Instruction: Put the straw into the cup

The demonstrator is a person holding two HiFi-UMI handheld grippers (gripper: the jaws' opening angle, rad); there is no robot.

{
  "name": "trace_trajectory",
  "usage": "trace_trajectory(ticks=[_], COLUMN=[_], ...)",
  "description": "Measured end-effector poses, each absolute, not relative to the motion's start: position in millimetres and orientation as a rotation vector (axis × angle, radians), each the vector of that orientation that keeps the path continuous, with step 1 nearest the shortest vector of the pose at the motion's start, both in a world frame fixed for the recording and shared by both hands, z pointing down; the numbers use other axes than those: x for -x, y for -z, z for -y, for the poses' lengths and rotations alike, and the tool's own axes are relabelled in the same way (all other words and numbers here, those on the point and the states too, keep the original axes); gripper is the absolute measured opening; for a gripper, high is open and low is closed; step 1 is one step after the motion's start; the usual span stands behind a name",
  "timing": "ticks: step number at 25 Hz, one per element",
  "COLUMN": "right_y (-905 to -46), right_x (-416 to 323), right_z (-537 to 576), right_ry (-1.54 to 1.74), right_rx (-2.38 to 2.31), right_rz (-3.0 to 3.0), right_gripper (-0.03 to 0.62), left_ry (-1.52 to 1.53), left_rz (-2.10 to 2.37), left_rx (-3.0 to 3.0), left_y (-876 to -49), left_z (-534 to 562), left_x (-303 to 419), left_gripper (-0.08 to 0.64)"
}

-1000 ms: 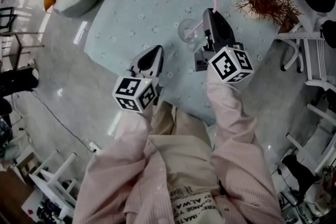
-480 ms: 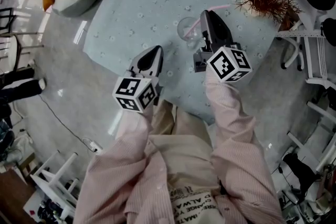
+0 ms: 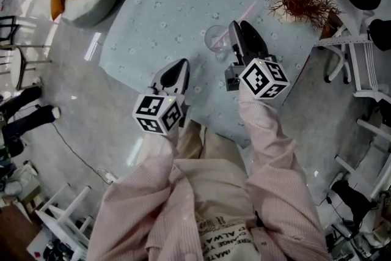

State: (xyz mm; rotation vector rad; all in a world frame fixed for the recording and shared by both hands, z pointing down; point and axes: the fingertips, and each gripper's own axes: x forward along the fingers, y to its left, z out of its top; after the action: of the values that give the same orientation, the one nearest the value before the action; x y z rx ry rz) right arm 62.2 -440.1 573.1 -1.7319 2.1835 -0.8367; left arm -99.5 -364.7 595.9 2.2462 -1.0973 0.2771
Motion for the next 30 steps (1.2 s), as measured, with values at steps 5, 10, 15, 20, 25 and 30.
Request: trace_trajectory(ticks=[5, 10, 15, 20, 25, 30], right_y=[-569, -552, -528, -503, -474, -446], right_x=[-68, -71, -68, -63, -58, -57], right_z=[422, 405, 388, 382, 376, 367], right_ry=[0.856, 0.794, 0.757, 0.709, 0.626, 0.534], right_rx=[1.812, 1.871, 1.854, 1.814, 1.779, 1.752], right_rz=[-2.193, -2.279, -2.325, -2.348, -2.395, -2.440], right_gripper=[0.112, 0.044, 0.011, 0.002, 0.000, 0.000], left_ry=[-0.247, -0.207, -0.174, -0.136, -0.109, -0.082], left_rz=[1.082, 1.064, 1.057, 1.049, 1.032, 1.034], left_rx=[-2.281, -2.348, -2.417, -2.485, -2.560, -2.617], left_y=[-575, -547, -515, -485, -457, -435], left_z=[361, 362, 364, 370, 370, 366], left_x=[99, 96, 96, 91, 87, 92], left_gripper=[-0.002, -0.001, -0.001, -0.002, -0.002, -0.001])
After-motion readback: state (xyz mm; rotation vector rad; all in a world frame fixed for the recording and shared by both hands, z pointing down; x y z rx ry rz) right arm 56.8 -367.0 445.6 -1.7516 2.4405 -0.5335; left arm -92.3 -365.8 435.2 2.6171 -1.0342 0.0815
